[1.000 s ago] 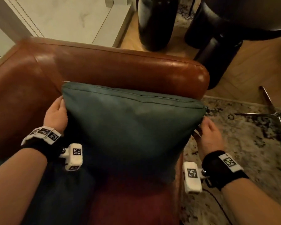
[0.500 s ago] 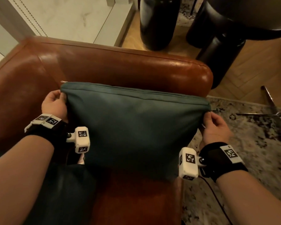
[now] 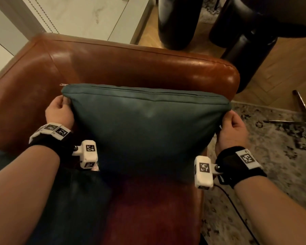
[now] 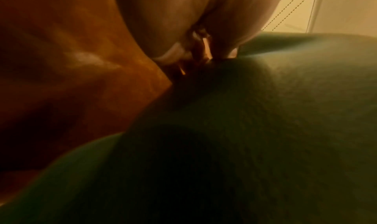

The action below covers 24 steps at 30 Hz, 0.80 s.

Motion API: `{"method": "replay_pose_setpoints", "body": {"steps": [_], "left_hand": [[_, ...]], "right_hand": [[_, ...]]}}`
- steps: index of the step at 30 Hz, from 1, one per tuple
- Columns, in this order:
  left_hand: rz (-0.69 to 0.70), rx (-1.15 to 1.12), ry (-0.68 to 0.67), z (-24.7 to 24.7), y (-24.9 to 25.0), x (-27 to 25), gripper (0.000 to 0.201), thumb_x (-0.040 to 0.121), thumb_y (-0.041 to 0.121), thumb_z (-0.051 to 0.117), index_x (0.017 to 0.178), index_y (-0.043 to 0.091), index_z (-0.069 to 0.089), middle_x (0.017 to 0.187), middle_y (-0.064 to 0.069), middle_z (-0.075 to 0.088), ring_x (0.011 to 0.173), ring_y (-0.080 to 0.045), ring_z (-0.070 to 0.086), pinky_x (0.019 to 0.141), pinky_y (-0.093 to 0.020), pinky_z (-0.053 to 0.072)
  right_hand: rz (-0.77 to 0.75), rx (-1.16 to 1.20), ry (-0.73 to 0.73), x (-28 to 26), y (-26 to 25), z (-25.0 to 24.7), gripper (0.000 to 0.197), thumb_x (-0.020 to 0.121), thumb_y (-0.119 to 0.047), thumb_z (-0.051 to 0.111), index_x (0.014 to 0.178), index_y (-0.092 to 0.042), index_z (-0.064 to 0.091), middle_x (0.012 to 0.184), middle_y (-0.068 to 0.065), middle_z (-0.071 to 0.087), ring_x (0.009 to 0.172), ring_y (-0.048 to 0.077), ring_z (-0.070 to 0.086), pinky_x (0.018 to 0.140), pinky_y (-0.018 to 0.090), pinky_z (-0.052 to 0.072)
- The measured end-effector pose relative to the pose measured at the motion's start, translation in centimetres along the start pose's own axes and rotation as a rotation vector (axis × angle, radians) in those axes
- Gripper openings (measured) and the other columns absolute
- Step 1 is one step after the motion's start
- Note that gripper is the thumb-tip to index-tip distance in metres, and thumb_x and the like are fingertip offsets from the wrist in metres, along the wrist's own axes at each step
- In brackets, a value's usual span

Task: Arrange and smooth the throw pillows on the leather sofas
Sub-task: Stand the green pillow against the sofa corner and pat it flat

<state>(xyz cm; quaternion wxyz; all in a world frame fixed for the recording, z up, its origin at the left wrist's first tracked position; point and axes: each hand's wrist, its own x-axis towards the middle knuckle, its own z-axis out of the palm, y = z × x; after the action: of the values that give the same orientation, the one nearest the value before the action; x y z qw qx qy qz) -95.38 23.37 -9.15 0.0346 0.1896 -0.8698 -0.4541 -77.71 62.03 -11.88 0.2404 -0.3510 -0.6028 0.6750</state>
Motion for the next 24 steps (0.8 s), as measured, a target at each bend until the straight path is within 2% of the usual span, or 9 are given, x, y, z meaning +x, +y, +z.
{"method": "replay_pose_setpoints", "body": {"steps": [3, 5, 7, 10, 12, 14, 18, 22, 24], "left_hand": [[-0.119, 0.012, -0.106, 0.3, -1.3, -1.3, 0.058, 0.102, 0.047, 0.027, 0.137, 0.007, 0.052, 0.134, -0.016, 0.056, 0.102, -0.015, 0.045, 0.089, -0.030, 0.037], [-0.159, -0.058, -0.117, 0.8, -2.2, -1.9, 0.058, 0.099, 0.053, 0.029, 0.133, 0.016, 0.055, 0.118, -0.001, 0.061, 0.113, -0.021, 0.055, 0.099, -0.036, 0.043], [-0.152, -0.089, -0.053, 1.0, -2.3, -2.0, 0.029, 0.103, 0.040, 0.035, 0.109, 0.029, 0.062, 0.090, 0.013, 0.058, 0.105, -0.019, 0.056, 0.087, -0.028, 0.041], [-0.121, -0.112, 0.046, 0.9, -0.2, -1.9, 0.033, 0.104, 0.035, 0.038, 0.076, 0.032, 0.054, 0.074, 0.019, 0.049, 0.096, -0.014, 0.048, 0.079, -0.026, 0.035], [-0.114, -0.100, 0.069, 0.8, 0.5, -1.8, 0.028, 0.105, 0.038, 0.036, 0.091, 0.031, 0.058, 0.081, 0.017, 0.055, 0.099, -0.015, 0.050, 0.078, -0.024, 0.034], [-0.137, -0.067, 0.053, 0.9, 0.3, -1.9, 0.040, 0.106, 0.038, 0.030, 0.123, 0.018, 0.060, 0.116, 0.000, 0.065, 0.120, -0.024, 0.052, 0.087, -0.026, 0.035], [-0.258, 0.026, -0.033, 1.4, -3.1, -3.7, 0.060, 0.106, 0.041, 0.018, 0.146, 0.003, 0.040, 0.148, -0.023, 0.043, 0.136, -0.039, 0.041, 0.110, -0.041, 0.033], [-0.274, -0.283, -0.146, 1.9, -6.4, -4.9, 0.036, 0.087, 0.043, 0.065, 0.119, 0.027, 0.069, 0.128, -0.007, 0.065, 0.121, -0.028, 0.059, 0.104, -0.046, 0.046], [-0.245, -0.359, -0.088, 1.8, -6.7, -4.1, 0.013, 0.087, 0.034, 0.063, 0.089, 0.031, 0.076, 0.103, -0.003, 0.072, 0.102, -0.026, 0.066, 0.091, -0.043, 0.051]], "right_hand": [[0.137, 0.077, -0.064, -1.9, 1.1, -1.1, 0.043, 0.079, -0.069, 0.060, 0.112, -0.043, 0.069, 0.122, -0.012, 0.068, 0.119, 0.012, 0.060, 0.104, 0.040, 0.046], [0.191, 0.120, -0.090, -3.0, 2.1, -1.6, 0.033, 0.093, -0.045, 0.057, 0.121, -0.031, 0.066, 0.124, -0.008, 0.067, 0.121, 0.014, 0.058, 0.097, 0.029, 0.048], [0.160, 0.111, -0.070, -3.4, 1.7, -1.3, 0.032, 0.084, -0.049, 0.064, 0.108, -0.028, 0.071, 0.110, -0.011, 0.073, 0.111, 0.010, 0.063, 0.090, 0.024, 0.051], [0.073, 0.097, 0.011, -2.3, 0.2, -0.7, 0.056, 0.057, -0.066, 0.074, 0.098, -0.027, 0.076, 0.109, -0.006, 0.074, 0.110, 0.012, 0.065, 0.097, 0.031, 0.051], [0.031, 0.133, -0.002, -1.7, -0.1, -0.5, 0.042, 0.061, -0.060, 0.075, 0.092, -0.031, 0.077, 0.104, -0.008, 0.075, 0.111, 0.015, 0.066, 0.094, 0.029, 0.052], [0.036, 0.103, -0.048, -1.7, 0.4, -0.7, 0.044, 0.065, -0.063, 0.073, 0.097, -0.033, 0.077, 0.107, -0.009, 0.074, 0.114, 0.017, 0.064, 0.094, 0.030, 0.052], [0.196, 0.011, -0.108, -3.3, 2.7, -2.9, 0.069, 0.059, -0.083, 0.065, 0.118, -0.046, 0.066, 0.128, -0.010, 0.064, 0.122, 0.017, 0.057, 0.105, 0.047, 0.044], [0.216, -0.002, -0.099, -4.4, 3.6, -2.8, 0.060, 0.052, -0.081, 0.070, 0.105, -0.052, 0.069, 0.128, -0.009, 0.064, 0.124, 0.015, 0.056, 0.108, 0.047, 0.042], [0.176, 0.023, -0.081, -3.8, 3.1, -2.5, 0.058, 0.050, -0.075, 0.076, 0.100, -0.046, 0.074, 0.119, -0.009, 0.070, 0.117, 0.013, 0.061, 0.105, 0.042, 0.046]]}}
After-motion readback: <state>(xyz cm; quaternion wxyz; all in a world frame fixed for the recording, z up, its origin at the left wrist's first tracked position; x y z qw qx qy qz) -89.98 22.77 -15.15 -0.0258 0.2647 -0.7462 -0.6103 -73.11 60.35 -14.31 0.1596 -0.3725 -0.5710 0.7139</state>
